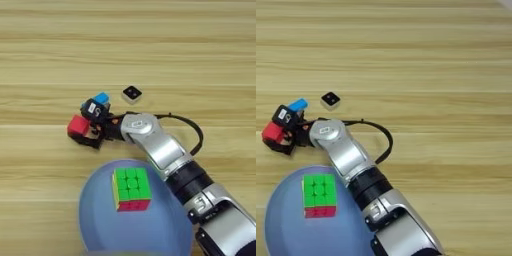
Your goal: Move the objects on the table
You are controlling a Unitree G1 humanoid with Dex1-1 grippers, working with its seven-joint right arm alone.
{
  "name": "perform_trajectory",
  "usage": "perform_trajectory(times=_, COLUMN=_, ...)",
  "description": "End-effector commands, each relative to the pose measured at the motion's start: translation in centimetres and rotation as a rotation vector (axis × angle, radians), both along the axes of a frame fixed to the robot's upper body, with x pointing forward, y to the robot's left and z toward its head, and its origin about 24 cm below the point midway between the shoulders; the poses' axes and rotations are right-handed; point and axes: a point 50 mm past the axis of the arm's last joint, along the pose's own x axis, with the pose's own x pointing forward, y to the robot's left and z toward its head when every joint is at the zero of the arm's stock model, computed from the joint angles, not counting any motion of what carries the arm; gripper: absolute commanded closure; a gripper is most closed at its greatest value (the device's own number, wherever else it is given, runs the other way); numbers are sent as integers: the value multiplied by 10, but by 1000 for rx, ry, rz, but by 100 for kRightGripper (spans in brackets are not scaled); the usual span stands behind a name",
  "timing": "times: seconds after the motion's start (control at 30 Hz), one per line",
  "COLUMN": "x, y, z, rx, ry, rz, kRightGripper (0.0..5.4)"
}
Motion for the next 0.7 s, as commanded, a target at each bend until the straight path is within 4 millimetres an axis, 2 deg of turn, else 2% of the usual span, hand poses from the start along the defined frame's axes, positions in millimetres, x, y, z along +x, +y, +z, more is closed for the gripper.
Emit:
perform_trajectory(times=0.03, x=14, y=6, z=33, rx=51, ry=-135, rz=8, kRightGripper=177)
perform_trajectory(times=0.37, x=16, y=4, z=32, rx=51, ry=-142, rz=-2, kRightGripper=294)
perform_trajectory(times=0.7, x=15, y=4, z=34, rx=67, ry=-144, rz=0, kRightGripper=299)
